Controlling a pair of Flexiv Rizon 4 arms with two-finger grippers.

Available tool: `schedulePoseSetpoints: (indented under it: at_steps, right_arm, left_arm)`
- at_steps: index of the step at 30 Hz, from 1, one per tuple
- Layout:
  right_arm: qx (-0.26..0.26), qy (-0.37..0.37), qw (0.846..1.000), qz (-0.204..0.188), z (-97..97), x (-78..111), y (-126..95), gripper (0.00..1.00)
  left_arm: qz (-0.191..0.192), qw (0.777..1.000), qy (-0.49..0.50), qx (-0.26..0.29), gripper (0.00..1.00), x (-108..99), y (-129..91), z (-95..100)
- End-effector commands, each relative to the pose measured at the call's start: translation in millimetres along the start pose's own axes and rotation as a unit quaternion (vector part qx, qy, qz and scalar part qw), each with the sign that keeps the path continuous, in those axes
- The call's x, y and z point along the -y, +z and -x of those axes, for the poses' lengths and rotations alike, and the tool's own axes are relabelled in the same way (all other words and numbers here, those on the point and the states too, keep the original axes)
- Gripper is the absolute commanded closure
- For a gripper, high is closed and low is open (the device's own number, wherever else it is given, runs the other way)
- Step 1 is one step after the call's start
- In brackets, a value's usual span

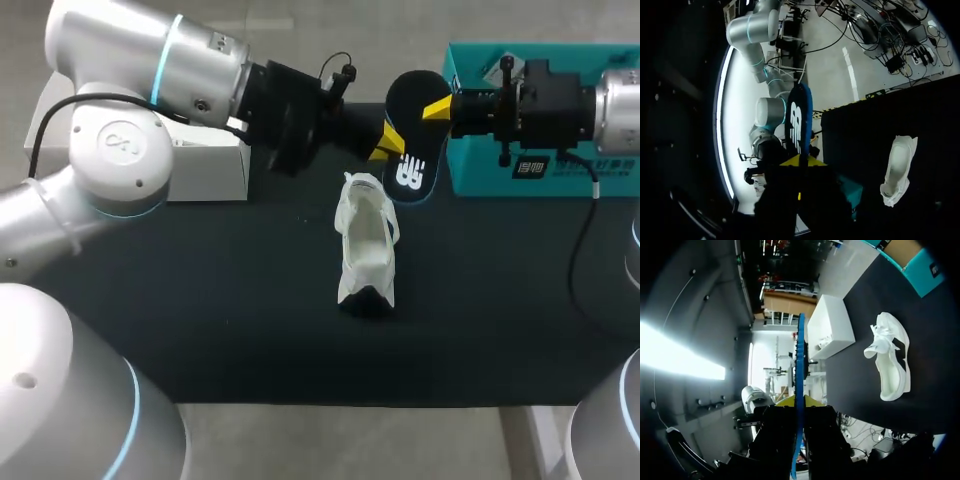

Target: Take the shoe out of the shoebox, open the shoe tongue, remove and reinsert the insole, then place the shoe into the shoebox

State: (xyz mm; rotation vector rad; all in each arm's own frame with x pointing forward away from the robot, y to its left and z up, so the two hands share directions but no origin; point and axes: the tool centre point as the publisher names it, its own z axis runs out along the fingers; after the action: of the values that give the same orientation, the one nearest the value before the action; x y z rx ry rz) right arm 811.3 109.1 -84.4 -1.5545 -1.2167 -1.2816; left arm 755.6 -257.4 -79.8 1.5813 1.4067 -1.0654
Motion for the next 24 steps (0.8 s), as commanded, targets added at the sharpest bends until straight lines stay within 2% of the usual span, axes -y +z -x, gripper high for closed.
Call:
schedulePoseSetpoints:
  at_steps: [1,4,7,11,24]
  right_arm:
    - [0.001,0.001,1.000,0.002,3.5,-3.3,0.5,1.00]
    - [0.001,0.000,1.000,0.002,7.2,-6.8,1.6,1.00]
    - [0.010,-0.003,1.000,0.003,13.4,-10.7,3.3,1.00]
    - [0.029,-0.003,1.000,-0.001,25.5,-13.7,7.3,1.00]
    - [0.032,0.003,0.999,-0.018,48.1,-16.3,21.9,1.00]
  left_arm:
    - [-0.001,1.000,-0.009,-0.024,0.00,3.6,-8.3,1.1]
    - [0.003,0.998,-0.031,-0.062,0.00,-0.7,-19.2,1.9]
    - [0.004,0.991,-0.046,-0.122,0.00,-7.5,-30.6,3.0]
    - [-0.007,0.982,-0.037,-0.188,0.00,-18.4,-44.0,9.9]
    - [-0.024,0.937,0.016,-0.348,0.00,-59.6,-68.4,54.5]
